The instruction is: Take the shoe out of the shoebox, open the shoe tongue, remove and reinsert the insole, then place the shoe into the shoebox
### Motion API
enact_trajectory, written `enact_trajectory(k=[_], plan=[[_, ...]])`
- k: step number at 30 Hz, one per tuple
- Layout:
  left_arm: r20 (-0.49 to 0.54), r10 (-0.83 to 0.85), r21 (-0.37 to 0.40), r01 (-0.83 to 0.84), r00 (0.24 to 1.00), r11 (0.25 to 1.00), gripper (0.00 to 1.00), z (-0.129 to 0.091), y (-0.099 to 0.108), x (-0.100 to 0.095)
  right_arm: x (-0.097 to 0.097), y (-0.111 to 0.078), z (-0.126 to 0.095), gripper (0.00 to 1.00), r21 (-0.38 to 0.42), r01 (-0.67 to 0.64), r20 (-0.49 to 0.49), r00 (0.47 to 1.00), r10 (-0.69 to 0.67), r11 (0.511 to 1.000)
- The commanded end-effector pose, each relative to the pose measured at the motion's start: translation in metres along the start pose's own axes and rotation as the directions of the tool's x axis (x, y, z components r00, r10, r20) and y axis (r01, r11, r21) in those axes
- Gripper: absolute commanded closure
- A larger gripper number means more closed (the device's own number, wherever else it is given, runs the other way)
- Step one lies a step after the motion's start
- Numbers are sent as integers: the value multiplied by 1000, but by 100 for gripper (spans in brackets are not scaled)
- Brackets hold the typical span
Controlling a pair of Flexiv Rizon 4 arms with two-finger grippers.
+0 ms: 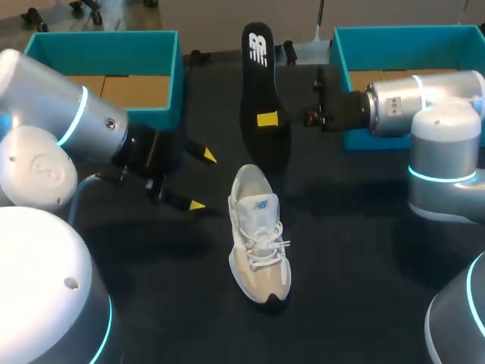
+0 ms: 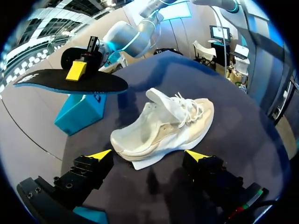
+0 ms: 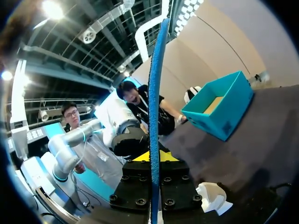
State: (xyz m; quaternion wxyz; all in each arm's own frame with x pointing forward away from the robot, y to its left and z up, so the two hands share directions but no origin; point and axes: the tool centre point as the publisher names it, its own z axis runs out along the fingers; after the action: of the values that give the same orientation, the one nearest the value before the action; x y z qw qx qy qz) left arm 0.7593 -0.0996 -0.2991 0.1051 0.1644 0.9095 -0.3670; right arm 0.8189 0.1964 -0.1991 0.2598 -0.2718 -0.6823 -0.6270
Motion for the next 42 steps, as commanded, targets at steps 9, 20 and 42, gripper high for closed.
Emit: enact_trajectory(k=[9,20,42], plan=[[5,-66,-25,66,998,997,0,33,21,1,-21,-15,17,100,7,116,17,993,-116,993],[-8,-104,-62,103,995,993,0,47,31,-1,-36,-25,35,100,-15,156,11,988,-156,988],[57,-235,-65,238,970,969,0,56,34,-8,-42,-32,37,100,-12,141,20,990,-140,990]])
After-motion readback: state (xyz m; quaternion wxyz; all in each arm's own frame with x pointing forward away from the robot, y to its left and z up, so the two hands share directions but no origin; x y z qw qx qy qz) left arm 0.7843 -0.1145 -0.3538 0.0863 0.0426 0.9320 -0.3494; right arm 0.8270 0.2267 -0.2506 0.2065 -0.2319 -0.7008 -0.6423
